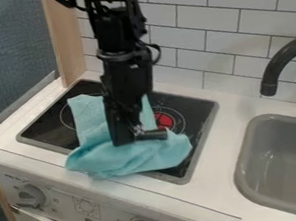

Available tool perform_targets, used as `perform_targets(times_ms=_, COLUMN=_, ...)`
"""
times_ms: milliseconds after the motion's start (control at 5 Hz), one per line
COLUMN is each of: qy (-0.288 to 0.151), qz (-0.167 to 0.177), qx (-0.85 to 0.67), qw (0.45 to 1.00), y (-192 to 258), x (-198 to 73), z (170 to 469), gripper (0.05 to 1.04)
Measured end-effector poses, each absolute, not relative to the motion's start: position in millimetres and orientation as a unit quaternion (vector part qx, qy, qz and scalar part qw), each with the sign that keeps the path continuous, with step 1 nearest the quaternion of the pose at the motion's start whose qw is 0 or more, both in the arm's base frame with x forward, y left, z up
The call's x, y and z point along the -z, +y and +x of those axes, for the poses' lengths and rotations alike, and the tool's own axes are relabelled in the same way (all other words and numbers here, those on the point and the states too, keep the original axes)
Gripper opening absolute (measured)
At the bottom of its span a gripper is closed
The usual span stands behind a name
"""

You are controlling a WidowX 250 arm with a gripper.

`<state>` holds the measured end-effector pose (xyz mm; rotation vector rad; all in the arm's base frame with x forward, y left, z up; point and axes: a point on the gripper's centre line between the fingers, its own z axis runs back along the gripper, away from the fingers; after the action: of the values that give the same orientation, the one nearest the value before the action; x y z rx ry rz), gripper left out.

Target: Unfold cloth to the bottom left

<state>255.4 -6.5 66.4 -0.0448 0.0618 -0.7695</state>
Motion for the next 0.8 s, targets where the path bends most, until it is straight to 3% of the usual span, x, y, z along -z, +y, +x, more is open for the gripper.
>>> perform_targets(times_ms=600, qy=0.058, qz=0.002, qx=0.419, qw=0.906, y=-14.5, x=-36.7, z=226.6, gripper=0.075)
perform_targets(times_ms=800, qy=0.064, qz=0.001, qx=0.421, qw=0.905, y=-13.8, x=-37.0, z=224.7, gripper=0.227)
